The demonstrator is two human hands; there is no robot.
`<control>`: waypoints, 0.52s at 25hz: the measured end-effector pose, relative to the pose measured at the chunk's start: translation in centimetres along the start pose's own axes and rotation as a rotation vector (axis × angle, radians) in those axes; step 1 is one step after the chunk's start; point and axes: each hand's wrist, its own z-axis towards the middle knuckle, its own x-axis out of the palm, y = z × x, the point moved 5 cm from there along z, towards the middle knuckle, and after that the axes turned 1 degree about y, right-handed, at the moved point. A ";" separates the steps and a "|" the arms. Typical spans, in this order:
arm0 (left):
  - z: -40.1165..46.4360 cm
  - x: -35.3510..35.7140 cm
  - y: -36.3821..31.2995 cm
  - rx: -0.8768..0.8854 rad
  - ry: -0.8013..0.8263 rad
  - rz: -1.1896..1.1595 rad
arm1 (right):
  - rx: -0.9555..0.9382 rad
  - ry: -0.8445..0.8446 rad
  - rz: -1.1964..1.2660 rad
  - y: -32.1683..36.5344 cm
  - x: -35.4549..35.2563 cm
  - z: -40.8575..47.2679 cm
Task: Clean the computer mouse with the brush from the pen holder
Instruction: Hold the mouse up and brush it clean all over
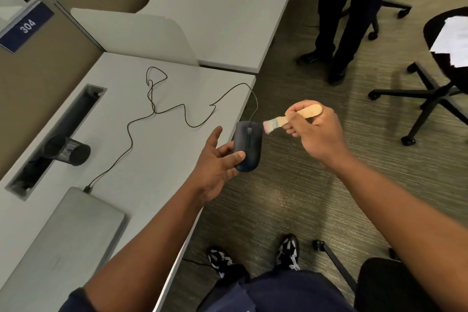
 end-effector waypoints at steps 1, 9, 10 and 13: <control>0.0 -0.1 0.0 -0.004 0.004 -0.016 | -0.024 0.004 0.043 0.2 -0.1 -0.1; 0.6 -0.3 0.0 -0.009 0.018 -0.051 | -0.087 -0.023 -0.118 -0.1 0.3 -0.1; 0.6 -0.3 0.1 -0.012 0.011 -0.067 | -0.149 -0.042 -0.131 0.1 0.1 -0.4; 0.8 -0.2 0.0 -0.022 -0.009 -0.141 | -0.341 0.077 -0.155 1.4 1.3 -1.6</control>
